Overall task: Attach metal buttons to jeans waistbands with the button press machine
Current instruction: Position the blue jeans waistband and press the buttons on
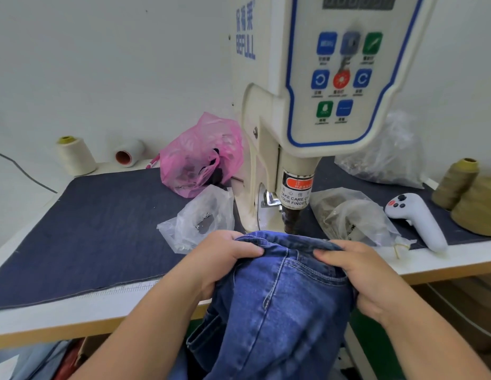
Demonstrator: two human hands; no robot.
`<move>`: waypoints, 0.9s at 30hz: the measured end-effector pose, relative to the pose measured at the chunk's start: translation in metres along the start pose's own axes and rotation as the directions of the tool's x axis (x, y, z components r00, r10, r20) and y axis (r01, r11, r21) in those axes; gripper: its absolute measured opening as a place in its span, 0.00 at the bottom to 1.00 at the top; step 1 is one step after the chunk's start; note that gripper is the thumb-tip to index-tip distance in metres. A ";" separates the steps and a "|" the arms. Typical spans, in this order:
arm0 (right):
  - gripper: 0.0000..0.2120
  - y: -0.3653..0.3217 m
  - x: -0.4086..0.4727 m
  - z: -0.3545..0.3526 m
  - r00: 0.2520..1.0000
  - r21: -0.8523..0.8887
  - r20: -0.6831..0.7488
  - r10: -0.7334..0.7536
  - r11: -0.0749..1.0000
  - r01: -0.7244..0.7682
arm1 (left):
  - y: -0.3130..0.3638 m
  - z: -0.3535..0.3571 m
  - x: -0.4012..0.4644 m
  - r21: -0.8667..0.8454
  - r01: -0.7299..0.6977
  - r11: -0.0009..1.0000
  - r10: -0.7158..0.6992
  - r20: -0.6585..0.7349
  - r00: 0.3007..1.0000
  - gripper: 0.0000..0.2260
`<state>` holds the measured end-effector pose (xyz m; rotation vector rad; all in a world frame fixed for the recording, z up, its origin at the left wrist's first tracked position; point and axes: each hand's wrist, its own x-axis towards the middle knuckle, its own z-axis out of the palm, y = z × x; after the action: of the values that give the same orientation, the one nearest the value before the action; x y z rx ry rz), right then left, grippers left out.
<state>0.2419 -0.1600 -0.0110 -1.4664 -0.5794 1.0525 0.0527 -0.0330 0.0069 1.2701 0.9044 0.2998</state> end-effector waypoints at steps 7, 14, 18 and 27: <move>0.11 -0.001 0.005 0.001 0.995 0.018 -0.075 0.073 0.997 -0.072 | -0.001 0.002 -0.001 0.123 0.076 0.990 -0.097 0.176 0.980 0.20; 0.14 -0.010 0.008 -0.001 0.995 0.074 0.094 0.013 0.997 -0.020 | 0.001 -0.002 0.006 -0.018 0.041 0.999 -0.038 0.143 0.989 0.11; 0.17 -0.013 0.015 0.001 0.989 0.122 0.145 0.017 0.992 -0.035 | 0.005 -0.002 0.013 -0.066 0.058 0.996 -0.050 0.117 0.992 0.11; 0.13 -0.019 0.024 0.001 0.970 0.200 0.237 0.063 0.973 -0.112 | 0.010 0.000 0.025 -0.200 -0.021 0.980 0.045 0.116 0.992 0.17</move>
<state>0.2569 -0.1354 0.0008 -1.2012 -0.5494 1.3233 0.0713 -0.0136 0.0052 1.1071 0.7323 0.3276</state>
